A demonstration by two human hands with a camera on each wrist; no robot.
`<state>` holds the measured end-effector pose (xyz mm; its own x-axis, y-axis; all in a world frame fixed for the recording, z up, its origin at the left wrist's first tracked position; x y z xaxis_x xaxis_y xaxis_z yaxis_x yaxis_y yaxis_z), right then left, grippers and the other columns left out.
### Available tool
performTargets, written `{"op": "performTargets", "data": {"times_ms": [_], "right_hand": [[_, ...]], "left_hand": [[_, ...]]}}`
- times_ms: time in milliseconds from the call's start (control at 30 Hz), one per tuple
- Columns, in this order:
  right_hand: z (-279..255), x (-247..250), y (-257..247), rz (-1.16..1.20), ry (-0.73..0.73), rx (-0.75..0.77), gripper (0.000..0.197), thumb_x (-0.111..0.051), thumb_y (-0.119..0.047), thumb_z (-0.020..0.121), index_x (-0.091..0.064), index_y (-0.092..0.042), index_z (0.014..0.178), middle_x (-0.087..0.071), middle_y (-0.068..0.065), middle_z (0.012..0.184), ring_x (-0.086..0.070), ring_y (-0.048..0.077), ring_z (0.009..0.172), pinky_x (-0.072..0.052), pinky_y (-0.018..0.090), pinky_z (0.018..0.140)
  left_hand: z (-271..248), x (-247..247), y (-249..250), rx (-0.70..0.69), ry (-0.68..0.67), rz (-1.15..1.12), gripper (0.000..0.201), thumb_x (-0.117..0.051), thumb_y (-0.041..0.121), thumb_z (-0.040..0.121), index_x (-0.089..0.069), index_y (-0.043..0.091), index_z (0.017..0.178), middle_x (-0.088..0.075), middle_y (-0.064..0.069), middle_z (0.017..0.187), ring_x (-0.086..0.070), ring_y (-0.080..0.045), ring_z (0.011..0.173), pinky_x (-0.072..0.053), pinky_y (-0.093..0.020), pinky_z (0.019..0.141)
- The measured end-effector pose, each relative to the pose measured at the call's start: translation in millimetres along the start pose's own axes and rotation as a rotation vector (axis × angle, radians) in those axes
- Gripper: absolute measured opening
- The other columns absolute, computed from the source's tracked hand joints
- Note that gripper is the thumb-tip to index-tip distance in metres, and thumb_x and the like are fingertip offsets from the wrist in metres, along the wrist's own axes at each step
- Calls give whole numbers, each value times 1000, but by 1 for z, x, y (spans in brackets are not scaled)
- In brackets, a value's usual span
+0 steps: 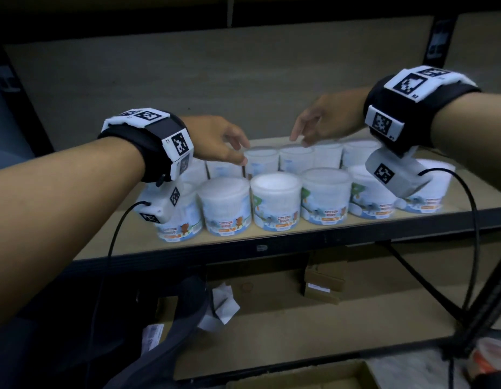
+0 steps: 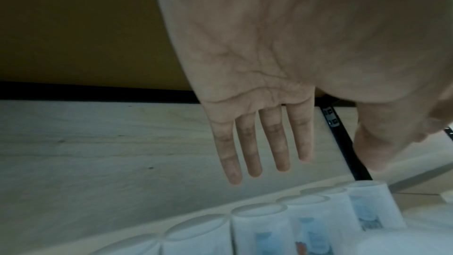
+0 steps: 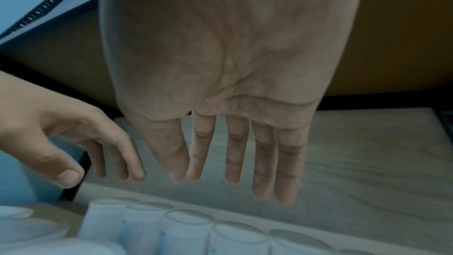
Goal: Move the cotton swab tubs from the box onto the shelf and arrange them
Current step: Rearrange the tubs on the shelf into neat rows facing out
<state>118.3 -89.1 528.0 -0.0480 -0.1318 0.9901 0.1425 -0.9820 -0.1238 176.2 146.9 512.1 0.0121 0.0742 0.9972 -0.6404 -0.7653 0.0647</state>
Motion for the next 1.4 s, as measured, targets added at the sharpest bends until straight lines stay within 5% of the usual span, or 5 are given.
{"op": "performTargets", "data": {"times_ms": [367, 767, 1000, 1233, 1400], "right_hand": [[-19, 13, 93, -27, 12, -165, 15, -66, -33, 88, -69, -41, 100, -61, -15, 94, -59, 8, 80, -57, 36, 81], [4, 20, 161, -64, -110, -399, 30, -66, -34, 91, -63, -34, 121, -59, 0, 120, -62, 23, 104, -59, 39, 83], [43, 12, 184, -35, -185, -419, 48, -71, -40, 86, -55, -30, 131, -55, 3, 128, -58, 27, 112, -55, 42, 91], [74, 4, 199, -156, -188, -391, 63, -71, -48, 84, -48, -30, 140, -48, 1, 137, -57, 26, 117, -48, 20, 58], [89, -5, 206, -186, -210, -392, 70, -69, -48, 85, -41, -27, 146, -39, 1, 146, -52, 27, 123, -46, 19, 56]], "left_hand": [[83, 3, 88, -153, 27, 10, 45, -66, 51, 85, -62, 31, 125, -65, 11, 120, -61, -11, 102, -44, -27, 95], [180, 0, 143, -141, 23, 97, 42, -66, 52, 83, -63, 31, 120, -63, 12, 115, -57, -13, 109, -41, -25, 91], [230, -16, 145, -88, -6, 141, 49, -66, 48, 85, -59, 27, 129, -56, 7, 132, -55, -17, 116, -40, -23, 85], [269, -27, 139, -31, -56, 195, 61, -68, 53, 82, -51, 30, 136, -49, 6, 141, -47, -16, 128, -39, -30, 106], [293, -43, 141, 5, -113, 225, 73, -66, 54, 83, -41, 25, 145, -45, 2, 147, -43, -19, 133, -37, -32, 109]]}}
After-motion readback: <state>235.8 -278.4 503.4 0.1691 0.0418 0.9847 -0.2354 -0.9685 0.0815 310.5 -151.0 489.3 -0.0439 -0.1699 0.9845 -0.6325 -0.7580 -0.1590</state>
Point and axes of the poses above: each hand's wrist, its own z-axis towards the middle knuckle, its own x-axis out of the back of the hand, y = z × x, the point moved 1 cm from there along z, towards the middle knuckle
